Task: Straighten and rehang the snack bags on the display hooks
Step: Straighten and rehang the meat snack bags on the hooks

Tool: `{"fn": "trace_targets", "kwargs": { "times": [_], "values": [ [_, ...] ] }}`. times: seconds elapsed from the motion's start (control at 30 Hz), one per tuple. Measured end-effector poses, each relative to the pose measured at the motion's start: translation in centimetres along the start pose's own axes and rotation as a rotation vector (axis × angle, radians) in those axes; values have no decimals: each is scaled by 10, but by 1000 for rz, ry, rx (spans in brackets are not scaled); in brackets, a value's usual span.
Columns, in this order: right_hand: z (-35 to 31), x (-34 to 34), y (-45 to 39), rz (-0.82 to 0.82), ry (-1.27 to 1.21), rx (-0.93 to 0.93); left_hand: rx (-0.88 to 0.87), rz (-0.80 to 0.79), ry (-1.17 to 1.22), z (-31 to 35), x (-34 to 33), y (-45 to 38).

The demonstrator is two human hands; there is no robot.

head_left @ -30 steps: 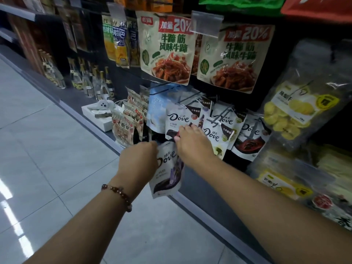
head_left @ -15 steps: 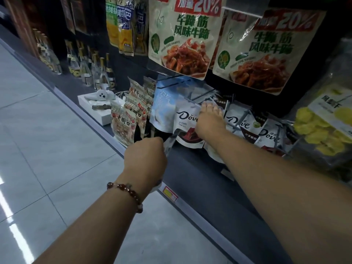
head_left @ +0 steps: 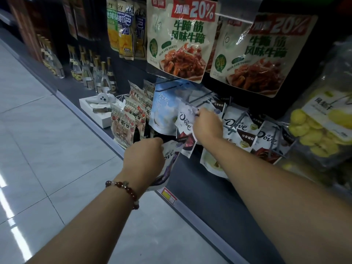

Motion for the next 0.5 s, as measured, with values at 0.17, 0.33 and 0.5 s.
{"fn": "trace_targets", "kwargs": {
  "times": [0.17,0.33,0.5],
  "values": [
    [-2,14,25,-68,-48,-17,17,61,9,-11,13,7],
    [-6,37,64,-118,-80,76,25,110,7,-22,29,21],
    [8,54,103,-186,-97,105,-18,166,29,-22,41,36]
  ]
}}
Point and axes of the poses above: each hand's wrist, its own y-axis away from the middle knuckle, its own x-axis out of the back of the hand, z = x × y, the point moved 10 cm from there along -y, towards the middle knuckle, and after that the axes turned 12 degrees about -y, right-handed, at the moved point
